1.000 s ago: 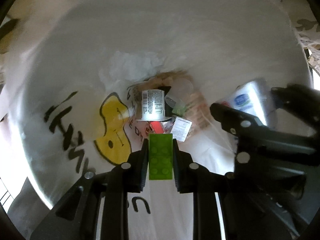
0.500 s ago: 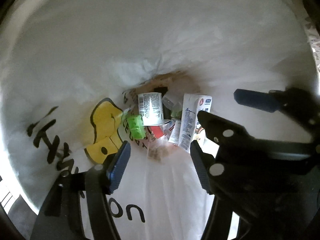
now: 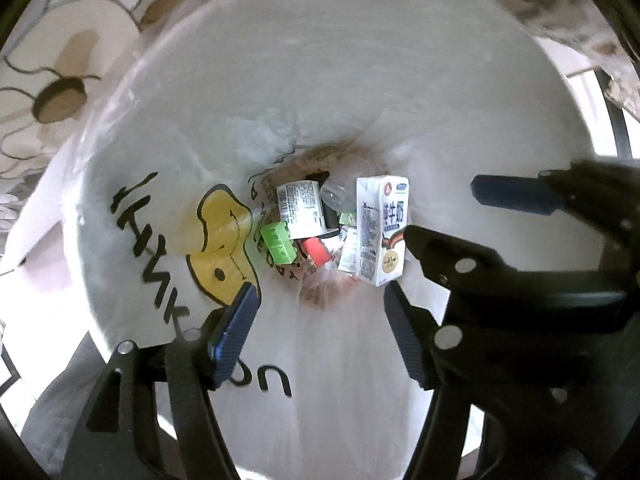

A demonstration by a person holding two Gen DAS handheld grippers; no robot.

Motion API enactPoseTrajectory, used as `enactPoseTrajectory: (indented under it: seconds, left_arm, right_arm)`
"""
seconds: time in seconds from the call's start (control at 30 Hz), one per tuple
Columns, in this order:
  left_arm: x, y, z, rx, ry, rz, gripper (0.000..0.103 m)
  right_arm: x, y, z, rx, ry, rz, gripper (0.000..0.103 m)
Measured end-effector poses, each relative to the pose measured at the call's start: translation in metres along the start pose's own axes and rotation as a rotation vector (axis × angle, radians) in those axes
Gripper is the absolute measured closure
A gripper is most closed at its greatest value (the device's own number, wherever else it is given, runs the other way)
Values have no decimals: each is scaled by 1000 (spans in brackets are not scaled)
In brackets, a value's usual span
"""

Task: Collect trash

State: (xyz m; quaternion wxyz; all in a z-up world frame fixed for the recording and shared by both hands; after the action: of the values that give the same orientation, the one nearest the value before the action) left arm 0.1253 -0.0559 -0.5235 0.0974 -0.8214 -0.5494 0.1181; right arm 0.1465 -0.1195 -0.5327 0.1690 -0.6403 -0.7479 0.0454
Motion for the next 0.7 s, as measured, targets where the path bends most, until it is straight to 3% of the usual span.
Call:
enactPoseTrajectory:
  seconds: [0.2, 0.33, 0.57, 0.7]
  left_arm:
    - [-4, -17, -10, -29, 91, 51, 28]
    - [-5, -23, -30, -97, 157, 70, 26]
    - [-2, -28, -109, -301, 228, 61, 24]
    - [1, -37, -167, -410, 257, 47, 23]
  right_arm:
    - [4, -21, -6, -13, 8, 6, 48]
    - [4, -30, -15, -42, 8, 10, 47]
    - [1, -41, -84, -183, 44, -6, 45]
    - [2, -49, -146, -302, 7, -65, 45]
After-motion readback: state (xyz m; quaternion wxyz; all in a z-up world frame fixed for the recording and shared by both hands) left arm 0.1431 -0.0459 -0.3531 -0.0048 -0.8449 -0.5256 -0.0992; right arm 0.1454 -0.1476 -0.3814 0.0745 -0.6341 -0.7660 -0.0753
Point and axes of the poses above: each gripper's, at about its wrist camera, not at the fingertips, and z roughly the way its jaws point, x to its left, y to its top, the point moved 10 cm from there along z, roughly the way its jaws point, and after that the axes turned 10 degrees about x, right-handed, at the moved point
